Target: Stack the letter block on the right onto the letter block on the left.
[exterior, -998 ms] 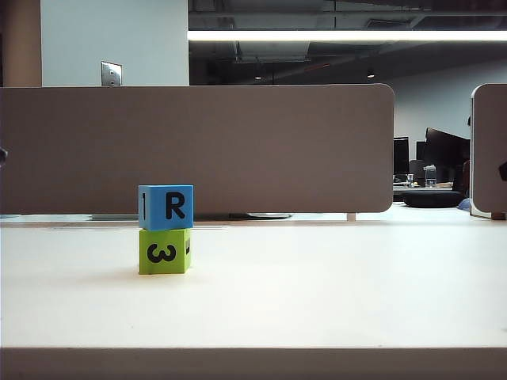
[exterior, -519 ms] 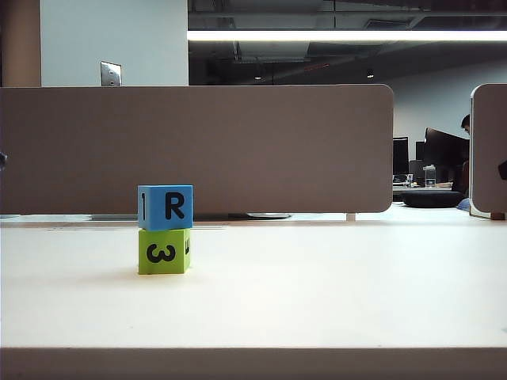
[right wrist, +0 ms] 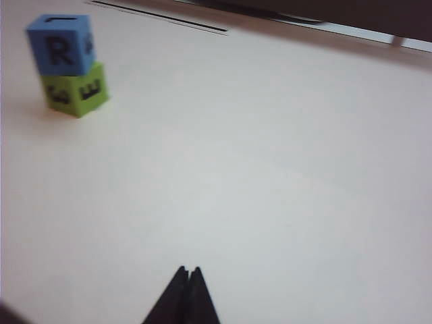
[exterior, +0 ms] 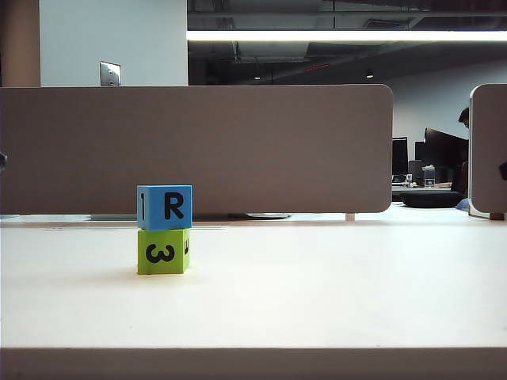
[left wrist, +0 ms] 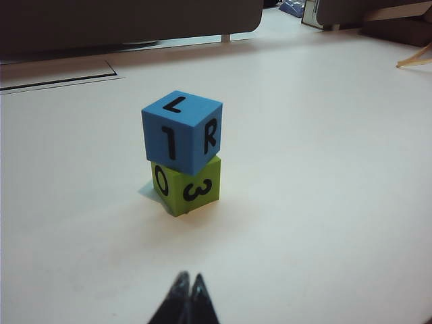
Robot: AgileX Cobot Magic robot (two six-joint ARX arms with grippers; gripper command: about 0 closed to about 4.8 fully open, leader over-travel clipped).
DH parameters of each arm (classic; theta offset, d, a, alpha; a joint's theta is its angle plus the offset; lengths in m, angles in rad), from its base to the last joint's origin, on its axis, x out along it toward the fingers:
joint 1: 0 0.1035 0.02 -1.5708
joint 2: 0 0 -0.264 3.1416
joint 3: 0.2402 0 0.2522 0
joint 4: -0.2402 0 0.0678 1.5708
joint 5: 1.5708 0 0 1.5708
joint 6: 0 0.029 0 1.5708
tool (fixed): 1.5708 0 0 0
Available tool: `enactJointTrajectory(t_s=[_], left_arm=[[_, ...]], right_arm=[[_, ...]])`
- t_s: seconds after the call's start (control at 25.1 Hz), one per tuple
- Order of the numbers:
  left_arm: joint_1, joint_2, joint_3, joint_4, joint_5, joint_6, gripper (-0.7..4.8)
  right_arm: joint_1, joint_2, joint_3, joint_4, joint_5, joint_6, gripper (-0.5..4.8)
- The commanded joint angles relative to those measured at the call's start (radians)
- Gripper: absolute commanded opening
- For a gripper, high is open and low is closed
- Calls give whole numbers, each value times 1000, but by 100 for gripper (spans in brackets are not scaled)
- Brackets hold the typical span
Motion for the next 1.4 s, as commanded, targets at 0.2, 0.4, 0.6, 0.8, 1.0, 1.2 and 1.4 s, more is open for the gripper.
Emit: enactJointTrajectory(t_s=[0.2,0.4,0.6,0.8,1.0,1.2,1.4], left_arm=[[0,0,3,9,0,1,-5],[0,0,3,9,0,1,-5],[0,0,3,9,0,1,-5],[0,0,3,9,0,1,-5],[0,0,3,9,0,1,-5],[5,0,3,9,4,1,-5],[110,0,3,8,7,1,-5]], right_arm=[[-219,-2,-2,13,-1,-1,4],[-420,-2,-2,13,-1,-1,4],[-516,-2,-2,13,-1,-1,4],[-569,-2,-2,13,-1,-1,4],[-611,-2,-2,13,-2,-1,4],[-648,-2,-2,13,-5,-1,4],[-738,-2,-2,13,-5,-1,4]])
